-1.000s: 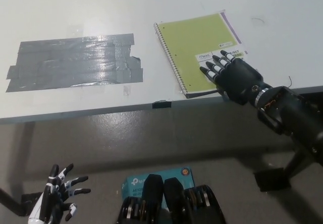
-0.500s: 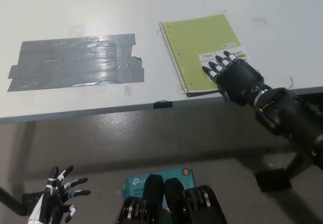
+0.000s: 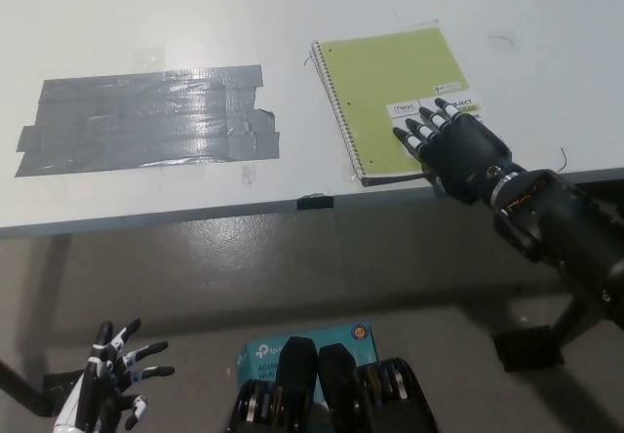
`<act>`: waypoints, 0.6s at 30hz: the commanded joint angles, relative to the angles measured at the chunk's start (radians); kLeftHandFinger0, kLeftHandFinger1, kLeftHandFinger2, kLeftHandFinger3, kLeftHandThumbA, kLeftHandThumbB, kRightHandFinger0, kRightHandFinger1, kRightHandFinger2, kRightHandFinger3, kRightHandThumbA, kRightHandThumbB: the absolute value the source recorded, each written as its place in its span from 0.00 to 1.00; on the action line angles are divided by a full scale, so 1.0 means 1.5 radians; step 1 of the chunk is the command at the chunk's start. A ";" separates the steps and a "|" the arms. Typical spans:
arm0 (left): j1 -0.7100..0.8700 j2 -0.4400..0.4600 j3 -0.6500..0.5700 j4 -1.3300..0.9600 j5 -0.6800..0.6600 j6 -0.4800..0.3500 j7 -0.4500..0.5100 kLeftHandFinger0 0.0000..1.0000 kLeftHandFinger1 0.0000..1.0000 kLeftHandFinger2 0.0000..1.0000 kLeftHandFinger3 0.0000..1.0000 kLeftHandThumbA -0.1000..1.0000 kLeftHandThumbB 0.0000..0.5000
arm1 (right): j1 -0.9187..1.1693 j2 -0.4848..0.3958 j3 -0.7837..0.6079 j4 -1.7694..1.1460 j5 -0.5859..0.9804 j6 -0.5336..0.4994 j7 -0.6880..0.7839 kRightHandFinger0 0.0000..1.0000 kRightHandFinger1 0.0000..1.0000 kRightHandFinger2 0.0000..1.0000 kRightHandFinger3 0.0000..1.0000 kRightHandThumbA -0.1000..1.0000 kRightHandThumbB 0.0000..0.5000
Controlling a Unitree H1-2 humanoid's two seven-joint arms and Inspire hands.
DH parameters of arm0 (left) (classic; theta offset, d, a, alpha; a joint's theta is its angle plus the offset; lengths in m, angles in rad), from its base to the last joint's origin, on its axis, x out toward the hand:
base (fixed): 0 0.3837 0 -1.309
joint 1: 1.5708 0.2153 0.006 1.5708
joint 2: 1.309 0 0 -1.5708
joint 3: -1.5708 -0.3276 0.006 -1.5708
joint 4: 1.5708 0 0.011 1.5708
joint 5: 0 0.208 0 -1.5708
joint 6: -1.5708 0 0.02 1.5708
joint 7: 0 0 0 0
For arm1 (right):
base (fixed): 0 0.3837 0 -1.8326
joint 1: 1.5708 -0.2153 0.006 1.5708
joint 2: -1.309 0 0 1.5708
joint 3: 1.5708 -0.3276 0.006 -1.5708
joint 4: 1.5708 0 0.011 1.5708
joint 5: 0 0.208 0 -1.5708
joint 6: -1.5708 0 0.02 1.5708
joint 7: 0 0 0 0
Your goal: The robot uses its right hand to align two notebooks stacked together until they are fully overlapped
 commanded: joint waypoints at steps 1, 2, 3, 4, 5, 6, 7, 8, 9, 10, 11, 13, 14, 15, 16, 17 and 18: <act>0.003 0.006 -0.002 -0.016 0.008 -0.018 -0.001 0.54 0.64 0.78 1.00 1.00 1.00 | -0.011 -0.020 0.015 0.017 -0.021 -0.050 -0.011 1.00 1.00 1.00 1.00 1.00 0.70; 0.005 0.005 -0.001 -0.016 0.009 -0.019 0.000 0.54 0.64 0.77 1.00 1.00 1.00 | -0.014 -0.019 0.017 0.019 -0.023 -0.052 -0.014 1.00 1.00 1.00 1.00 1.00 0.70; 0.007 0.005 0.001 -0.017 0.003 -0.018 -0.003 0.58 0.65 0.78 1.00 1.00 1.00 | -0.026 -0.017 0.024 0.024 -0.040 -0.047 -0.027 1.00 1.00 1.00 1.00 1.00 0.72; 0.008 0.005 0.003 -0.018 0.001 -0.017 -0.003 0.56 0.64 0.77 1.00 1.00 1.00 | -0.038 -0.016 0.024 0.023 -0.045 -0.044 -0.024 1.00 1.00 1.00 1.00 1.00 0.71; 0.010 0.006 0.004 -0.018 0.002 -0.019 -0.003 0.55 0.63 0.76 1.00 1.00 1.00 | -0.048 -0.016 0.020 0.022 -0.040 -0.047 -0.025 1.00 1.00 1.00 1.00 1.00 0.65; 0.012 0.007 0.005 -0.017 0.000 -0.019 -0.004 0.54 0.63 0.76 1.00 1.00 1.00 | -0.056 -0.019 0.019 0.016 -0.041 -0.047 -0.020 1.00 1.00 1.00 1.00 1.00 0.64; 0.014 0.007 0.007 -0.018 -0.001 -0.016 -0.002 0.54 0.63 0.76 1.00 1.00 1.00 | -0.062 -0.022 0.014 0.015 -0.036 -0.052 -0.017 1.00 1.00 1.00 1.00 1.00 0.64; 0.018 0.008 0.008 -0.019 0.000 -0.012 -0.001 0.54 0.64 0.78 1.00 1.00 1.00 | -0.069 -0.024 0.004 0.016 -0.026 -0.061 -0.029 1.00 1.00 1.00 1.00 1.00 0.66; 0.019 0.008 0.008 -0.018 -0.001 -0.013 -0.002 0.54 0.64 0.77 1.00 1.00 1.00 | -0.072 -0.025 0.001 0.019 -0.024 -0.065 -0.037 1.00 1.00 1.00 1.00 1.00 0.71; 0.021 0.007 0.008 -0.016 -0.001 -0.016 -0.003 0.54 0.63 0.77 1.00 1.00 1.00 | -0.075 -0.026 -0.002 0.025 -0.023 -0.070 -0.048 1.00 1.00 1.00 1.00 1.00 0.72; 0.022 0.007 0.008 -0.016 -0.001 -0.016 -0.003 0.53 0.63 0.76 1.00 1.00 1.00 | -0.082 -0.029 -0.004 0.025 -0.024 -0.073 -0.046 1.00 1.00 1.00 1.00 1.00 0.70; 0.027 0.008 0.009 -0.017 0.001 -0.017 -0.002 0.53 0.63 0.76 1.00 1.00 1.00 | -0.104 -0.035 -0.007 0.022 -0.027 -0.074 -0.026 1.00 1.00 1.00 1.00 1.00 0.72; 0.030 0.008 0.009 -0.016 0.001 -0.018 -0.002 0.53 0.63 0.75 1.00 1.00 1.00 | -0.104 -0.032 -0.005 0.026 -0.028 -0.075 -0.026 1.00 1.00 1.00 1.00 1.00 0.72; 0.032 0.006 0.013 -0.011 -0.001 -0.022 -0.001 0.54 0.63 0.73 1.00 1.00 1.00 | -0.130 -0.038 -0.020 0.022 -0.018 -0.079 -0.021 1.00 1.00 1.00 1.00 1.00 0.68; 0.035 0.005 0.015 -0.009 0.000 -0.025 0.001 0.53 0.63 0.73 1.00 1.00 1.00 | -0.137 -0.036 -0.023 0.024 -0.013 -0.083 -0.018 1.00 1.00 1.00 1.00 1.00 0.68; 0.036 0.003 0.018 -0.006 -0.002 -0.027 0.003 0.53 0.62 0.71 1.00 1.00 1.00 | -0.147 -0.035 -0.031 0.027 -0.007 -0.088 -0.027 1.00 1.00 1.00 1.00 1.00 0.65; 0.037 0.002 0.019 -0.001 -0.005 -0.032 0.000 0.53 0.61 0.71 1.00 1.00 1.00 | -0.157 -0.036 -0.034 0.028 -0.010 -0.089 -0.030 1.00 1.00 1.00 1.00 1.00 0.65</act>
